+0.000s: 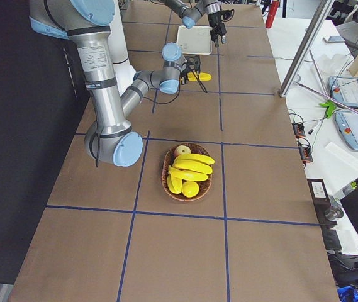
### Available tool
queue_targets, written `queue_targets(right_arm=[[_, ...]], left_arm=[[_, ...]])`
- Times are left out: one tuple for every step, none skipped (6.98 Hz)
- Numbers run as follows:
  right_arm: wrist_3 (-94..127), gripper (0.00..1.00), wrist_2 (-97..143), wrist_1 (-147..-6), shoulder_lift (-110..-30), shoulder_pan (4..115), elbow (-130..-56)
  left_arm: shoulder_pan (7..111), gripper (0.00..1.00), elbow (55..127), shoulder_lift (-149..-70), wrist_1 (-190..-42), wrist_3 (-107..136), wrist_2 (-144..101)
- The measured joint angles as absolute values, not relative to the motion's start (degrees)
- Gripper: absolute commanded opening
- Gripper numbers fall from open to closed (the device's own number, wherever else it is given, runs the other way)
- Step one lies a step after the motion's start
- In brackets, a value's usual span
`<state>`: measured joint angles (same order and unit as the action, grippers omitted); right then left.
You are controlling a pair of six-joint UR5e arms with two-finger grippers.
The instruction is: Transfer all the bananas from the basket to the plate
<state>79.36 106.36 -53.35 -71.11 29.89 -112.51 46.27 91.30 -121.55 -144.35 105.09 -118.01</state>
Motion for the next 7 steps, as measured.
queue_targets(right_arm=[[79.94, 0.03, 105.81, -53.03, -69.69, 29.37, -111.88], [80.70, 0.03, 105.35, -51.83, -68.87, 29.18, -111.47], [81.77, 0.03, 104.83, -49.61, -68.47, 29.07, -110.74], [82.63, 0.03, 104.18, -47.31, -68.08, 28.79, -109.59], [83.03, 0.03, 103.54, -45.89, -67.72, 28.31, -108.71], [83.24, 0.03, 103.22, -45.30, -67.57, 27.98, -108.44], [83.44, 0.03, 103.13, -44.88, -67.54, 27.84, -108.50]], left_arm=[[44.22, 1.00, 91.40, -123.43, -144.36, 105.25, -117.97], [42.26, 1.00, 91.45, -124.74, -144.41, 105.77, -117.91], [40.54, 1.00, 91.48, -126.10, -144.46, 107.41, -117.78], [39.17, 1.00, 91.47, -127.50, -144.48, 109.45, -117.08], [37.62, 1.00, 91.40, -128.38, -144.49, 110.63, -115.29], [36.31, 1.00, 91.16, -128.81, -144.49, 111.06, -113.76], [35.39, 0.99, 90.77, -129.06, -144.49, 111.18, -113.05]])
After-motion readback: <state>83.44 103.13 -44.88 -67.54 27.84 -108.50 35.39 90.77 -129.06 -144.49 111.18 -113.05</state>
